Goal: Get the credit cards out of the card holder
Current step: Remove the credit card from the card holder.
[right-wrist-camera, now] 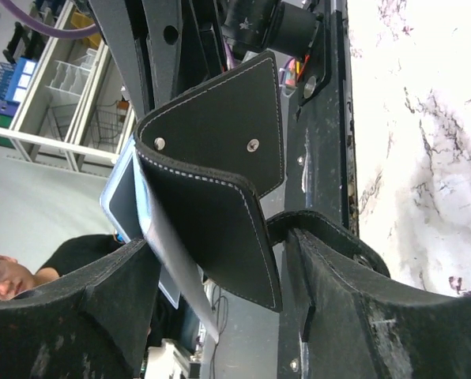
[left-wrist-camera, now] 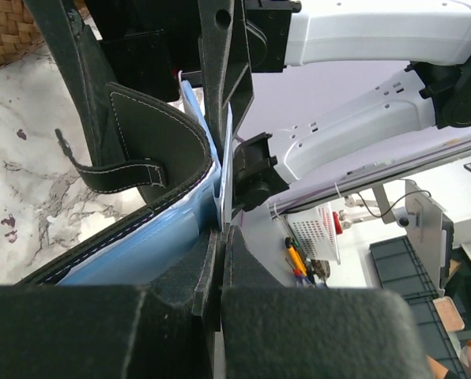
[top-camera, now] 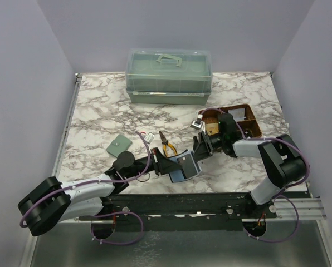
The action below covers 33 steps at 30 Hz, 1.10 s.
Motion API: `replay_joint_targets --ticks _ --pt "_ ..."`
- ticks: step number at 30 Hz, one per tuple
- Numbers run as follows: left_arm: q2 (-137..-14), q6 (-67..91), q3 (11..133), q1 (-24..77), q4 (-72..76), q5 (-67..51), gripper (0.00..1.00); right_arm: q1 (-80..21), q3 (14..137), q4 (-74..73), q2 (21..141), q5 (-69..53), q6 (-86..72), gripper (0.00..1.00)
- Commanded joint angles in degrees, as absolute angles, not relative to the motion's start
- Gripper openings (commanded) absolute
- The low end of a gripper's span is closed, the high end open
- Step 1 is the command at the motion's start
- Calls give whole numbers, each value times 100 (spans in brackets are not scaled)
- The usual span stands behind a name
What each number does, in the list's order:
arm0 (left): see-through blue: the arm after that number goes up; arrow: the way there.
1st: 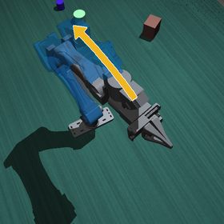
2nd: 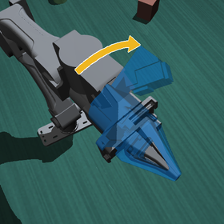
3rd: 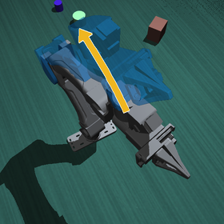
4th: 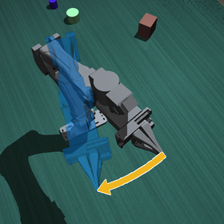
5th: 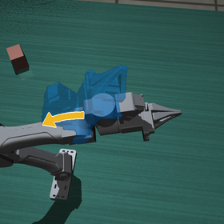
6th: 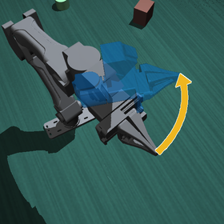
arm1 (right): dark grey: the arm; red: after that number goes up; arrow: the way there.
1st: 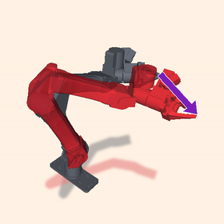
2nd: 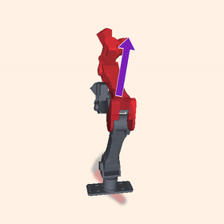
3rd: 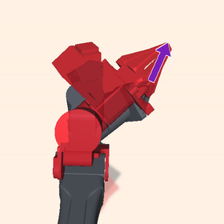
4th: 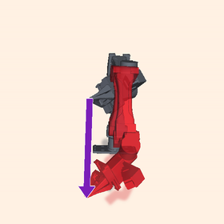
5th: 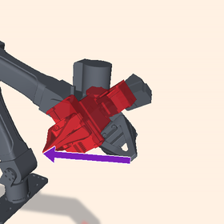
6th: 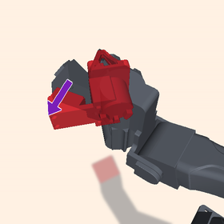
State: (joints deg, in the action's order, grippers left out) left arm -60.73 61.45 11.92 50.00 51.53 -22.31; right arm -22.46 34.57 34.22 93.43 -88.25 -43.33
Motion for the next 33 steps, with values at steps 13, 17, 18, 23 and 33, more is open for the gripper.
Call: replay_joint_targets --ticks 13,17,18,23,33 --pt "-6142 6145 1126 4947 5788 -2262 0 -2307 3468 3992 9247 -9439 -4676 3" --pt "-6052 6204 1007 4888 5783 -2250 0 -2298 3620 3427 9186 -9484 -4161 0" --pt "-6024 6229 962 4868 5777 -2246 0 -2288 3713 2971 9140 -9455 -3750 0" --pt "-5758 6301 757 4750 5603 -2233 0 -2036 3942 1761 9066 -9345 -2776 0" --pt "-5138 6243 725 4458 4815 -2417 0 -1838 3830 2103 9018 -9395 -3056 0"
